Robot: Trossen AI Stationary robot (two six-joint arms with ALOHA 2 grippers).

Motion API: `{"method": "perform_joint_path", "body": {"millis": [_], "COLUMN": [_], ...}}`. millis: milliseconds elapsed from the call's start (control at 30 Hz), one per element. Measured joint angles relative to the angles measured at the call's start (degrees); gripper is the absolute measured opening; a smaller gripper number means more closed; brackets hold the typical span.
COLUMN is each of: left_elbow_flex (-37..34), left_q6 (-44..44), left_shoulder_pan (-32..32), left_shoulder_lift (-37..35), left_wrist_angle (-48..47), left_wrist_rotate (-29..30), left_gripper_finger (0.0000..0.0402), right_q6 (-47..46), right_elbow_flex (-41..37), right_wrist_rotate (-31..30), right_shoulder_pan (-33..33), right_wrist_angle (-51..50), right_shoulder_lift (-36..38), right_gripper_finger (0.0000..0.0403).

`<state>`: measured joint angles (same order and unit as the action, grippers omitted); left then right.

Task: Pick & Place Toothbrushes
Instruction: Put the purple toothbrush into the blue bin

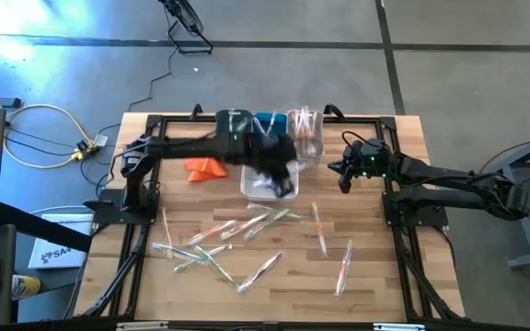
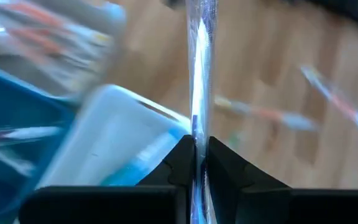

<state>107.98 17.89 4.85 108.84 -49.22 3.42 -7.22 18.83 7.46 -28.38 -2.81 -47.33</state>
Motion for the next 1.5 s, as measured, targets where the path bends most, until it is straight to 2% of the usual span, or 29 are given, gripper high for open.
{"method": "perform_joint_path", "body": {"millis": [167,367,533,733,967,1133,1233,1500], "left_elbow_flex": [0.0,0.0,-0.2,0.1,-0.2,0.0,-0.1,0.0], "left_q6": [7.4,10.8,12.4,13.4,15.7,17.1,18.9,21.4], "left_shoulder_pan": [8.0,16.4,20.3,22.2,24.1,24.1,24.0,24.4], "left_shoulder_lift": [0.0,0.0,1.4,4.5,9.5,13.1,14.4,17.3], "left_wrist_angle": [3.7,9.5,14.9,21.1,20.3,20.1,18.7,15.7], "left_wrist_rotate": [0.1,0.2,1.7,5.2,6.4,8.2,10.5,11.5], "left_gripper_finger": [0.0026,0.0026,0.0026,0.0026,0.0026,0.0026,0.0026,0.0026], "right_q6": [0.0,0.1,2.6,4.5,6.0,6.1,6.1,7.5], "right_elbow_flex": [0.0,0.0,0.0,0.0,0.0,0.0,0.0,0.0], "right_wrist_rotate": [0.0,0.0,0.0,0.0,-0.1,-2.7,-4.1,-4.5], "right_shoulder_pan": [0.0,0.0,0.0,0.0,0.0,-0.1,-0.2,-0.1], "right_wrist_angle": [0.0,0.0,0.0,0.0,0.0,0.0,0.0,0.0], "right_shoulder_lift": [0.0,0.0,0.0,0.0,0.0,0.0,0.0,0.0], "right_gripper_finger": [0.0002,0.0002,0.0002,0.0002,0.0002,0.0002,0.0002,0.0002]}}
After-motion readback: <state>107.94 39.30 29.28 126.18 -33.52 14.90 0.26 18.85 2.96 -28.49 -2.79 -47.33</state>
